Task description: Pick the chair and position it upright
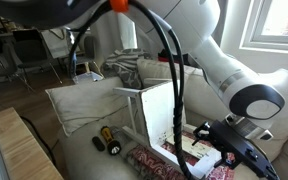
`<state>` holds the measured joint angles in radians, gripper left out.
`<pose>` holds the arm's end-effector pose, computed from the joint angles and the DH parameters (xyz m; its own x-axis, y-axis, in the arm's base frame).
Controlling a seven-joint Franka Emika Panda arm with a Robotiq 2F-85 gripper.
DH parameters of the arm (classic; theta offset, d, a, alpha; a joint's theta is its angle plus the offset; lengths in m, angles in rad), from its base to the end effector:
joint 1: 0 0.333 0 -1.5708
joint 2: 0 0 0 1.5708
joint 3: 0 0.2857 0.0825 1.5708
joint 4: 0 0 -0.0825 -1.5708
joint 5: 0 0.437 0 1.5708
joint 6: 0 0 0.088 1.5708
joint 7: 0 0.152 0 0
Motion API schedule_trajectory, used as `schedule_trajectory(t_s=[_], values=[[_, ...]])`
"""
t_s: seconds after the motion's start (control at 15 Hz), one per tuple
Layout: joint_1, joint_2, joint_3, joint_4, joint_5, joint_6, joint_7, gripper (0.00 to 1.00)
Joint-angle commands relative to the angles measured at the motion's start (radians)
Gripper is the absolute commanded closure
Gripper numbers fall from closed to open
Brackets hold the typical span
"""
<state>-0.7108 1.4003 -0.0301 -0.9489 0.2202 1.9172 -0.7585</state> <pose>0.5226 -0.4397 -0.1213 0.9749 -0.0380 -0.2193 -0.1217 -0.9160 -0.3822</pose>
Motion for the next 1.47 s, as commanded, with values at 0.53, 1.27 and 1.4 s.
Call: schedule_trajectory(t_s=[0.53, 1.27, 1.4], values=[[-0.03, 0.089, 0.037, 0.125, -0.013, -0.121, 0.132, 0.0], [-0.036, 0.083, 0.045, 0.141, -0.002, -0.261, 0.164, 0.0], [-0.044, 0.083, 0.039, 0.155, -0.005, -0.236, 0.179, 0.0]])
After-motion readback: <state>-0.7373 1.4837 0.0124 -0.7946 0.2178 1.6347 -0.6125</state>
